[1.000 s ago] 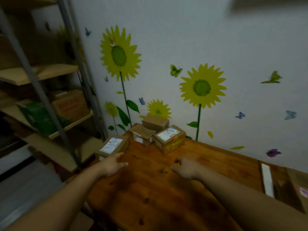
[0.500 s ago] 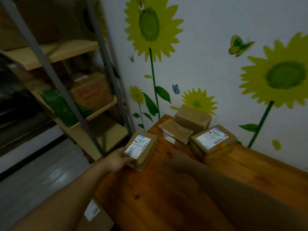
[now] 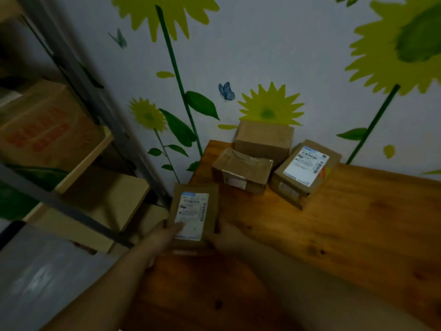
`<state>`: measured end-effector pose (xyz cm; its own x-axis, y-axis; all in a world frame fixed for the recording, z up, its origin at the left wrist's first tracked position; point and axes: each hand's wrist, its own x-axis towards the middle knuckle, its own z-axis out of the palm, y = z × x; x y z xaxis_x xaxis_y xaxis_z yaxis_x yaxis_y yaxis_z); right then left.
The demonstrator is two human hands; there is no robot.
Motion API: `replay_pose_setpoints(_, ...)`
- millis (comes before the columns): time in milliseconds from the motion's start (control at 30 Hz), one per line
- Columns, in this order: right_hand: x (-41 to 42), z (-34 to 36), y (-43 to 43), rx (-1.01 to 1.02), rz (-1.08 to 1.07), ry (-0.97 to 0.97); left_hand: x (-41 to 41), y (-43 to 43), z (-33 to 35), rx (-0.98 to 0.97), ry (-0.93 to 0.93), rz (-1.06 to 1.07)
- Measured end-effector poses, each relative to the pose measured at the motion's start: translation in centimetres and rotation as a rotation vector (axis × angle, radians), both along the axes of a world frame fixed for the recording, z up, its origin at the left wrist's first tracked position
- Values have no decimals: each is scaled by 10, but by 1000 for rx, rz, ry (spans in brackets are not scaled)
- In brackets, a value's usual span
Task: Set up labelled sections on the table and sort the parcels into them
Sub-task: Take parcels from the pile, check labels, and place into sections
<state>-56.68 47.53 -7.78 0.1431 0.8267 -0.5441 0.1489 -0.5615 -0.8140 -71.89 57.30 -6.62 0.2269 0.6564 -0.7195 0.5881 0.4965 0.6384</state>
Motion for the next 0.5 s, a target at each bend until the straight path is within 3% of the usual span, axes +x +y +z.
replay_pose_setpoints(200, -5, 19, -18, 93, -232, 43, 1, 0, -1, -58, -162, -72)
replay_pose_setpoints(300, 5, 42, -29, 121, -355, 5, 18, -5, 21, 35, -326, -81)
replay_pose_setpoints(500, 45, 97, -82, 284, -602, -73, 68, -37, 72, 251, -534, -304)
